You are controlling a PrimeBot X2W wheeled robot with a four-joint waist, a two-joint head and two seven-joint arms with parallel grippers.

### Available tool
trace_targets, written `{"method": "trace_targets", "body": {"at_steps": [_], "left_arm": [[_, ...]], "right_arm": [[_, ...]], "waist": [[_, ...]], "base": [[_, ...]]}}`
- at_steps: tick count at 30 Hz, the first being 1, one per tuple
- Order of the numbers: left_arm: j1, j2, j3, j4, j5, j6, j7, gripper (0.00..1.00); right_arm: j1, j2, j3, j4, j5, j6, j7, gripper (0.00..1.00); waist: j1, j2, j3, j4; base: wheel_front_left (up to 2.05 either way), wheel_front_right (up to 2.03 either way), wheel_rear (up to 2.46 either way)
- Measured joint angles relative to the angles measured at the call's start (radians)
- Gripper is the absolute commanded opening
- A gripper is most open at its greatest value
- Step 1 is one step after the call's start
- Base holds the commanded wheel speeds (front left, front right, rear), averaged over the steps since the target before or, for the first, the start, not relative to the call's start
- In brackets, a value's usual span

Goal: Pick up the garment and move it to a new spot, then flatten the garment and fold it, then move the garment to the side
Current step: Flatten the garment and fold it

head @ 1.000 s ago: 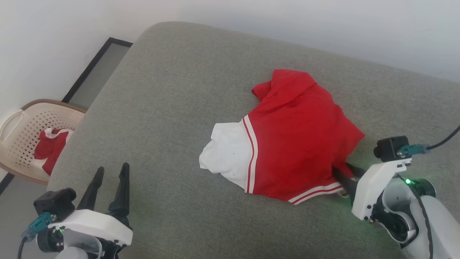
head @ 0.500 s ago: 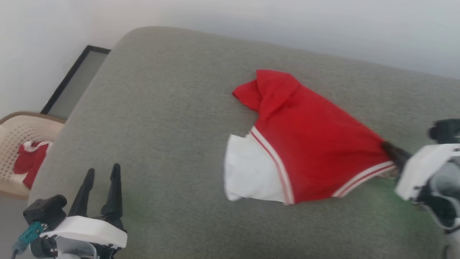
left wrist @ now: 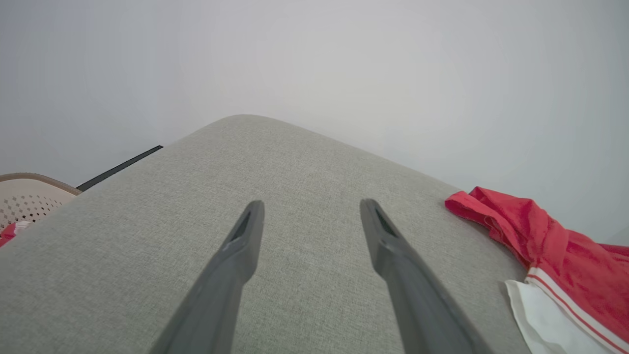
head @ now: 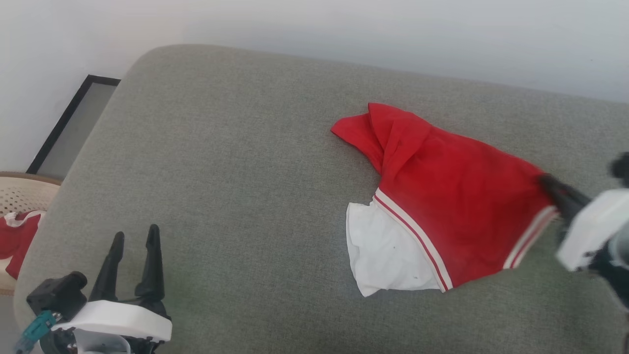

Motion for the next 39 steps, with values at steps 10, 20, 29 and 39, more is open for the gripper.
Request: {"method": "trace_targets", "body": {"at_steps": [10,20,29,39], "left_arm": [[0.0,-0.031,0.014,0.03,0.031,-0.033,0.0,1.0],[-0.001,-0.053,0.019,0.06,0.055,-0.057,0.0,1.0],[-0.002,-0.064,0.034,0.078,0.067,-0.067,0.0,1.0],[0.004,-0.069,0.074,0.086,0.088,-0.074,0.0,1.0]], "right_arm": [[-0.047,0.043,0.31,-0.15,0.008,0.0,0.028,0.0],[-0.11,0.081,0.611,-0.107,0.017,0.0,0.023,0.0],[-0.15,0.079,0.753,-0.043,0.057,0.0,-0.018,0.45],[-0.176,0.035,0.694,-0.066,0.096,0.0,-0.063,1.0]], "waist": [[0.0,0.0,-0.014,0.016],[0.0,0.0,-0.014,0.055],[0.0,0.0,-0.016,0.064],[0.0,0.0,-0.025,0.031]], "base": [[0.0,0.0,0.0],[0.0,0.0,0.0],[0.0,0.0,0.0],[0.0,0.0,0.0]]}}
